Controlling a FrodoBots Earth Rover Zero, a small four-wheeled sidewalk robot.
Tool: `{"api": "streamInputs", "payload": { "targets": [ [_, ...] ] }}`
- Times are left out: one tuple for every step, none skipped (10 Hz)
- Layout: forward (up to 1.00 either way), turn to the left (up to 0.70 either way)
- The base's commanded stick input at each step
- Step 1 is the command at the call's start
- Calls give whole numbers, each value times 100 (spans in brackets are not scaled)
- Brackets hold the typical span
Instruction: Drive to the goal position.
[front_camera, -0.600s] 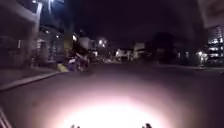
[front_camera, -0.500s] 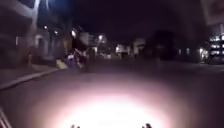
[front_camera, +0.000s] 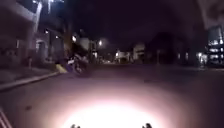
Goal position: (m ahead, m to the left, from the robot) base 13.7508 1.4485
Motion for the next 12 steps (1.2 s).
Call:
{"api": "streamInputs", "payload": {
  "targets": [
    [85, -34],
    [85, -33],
    [85, -21],
    [85, -10],
    [85, 0],
    [85, 0],
    [85, 0],
    [85, 0],
    [85, 0],
    [85, 0],
    [85, 0],
    [85, 0]
  ]
}}
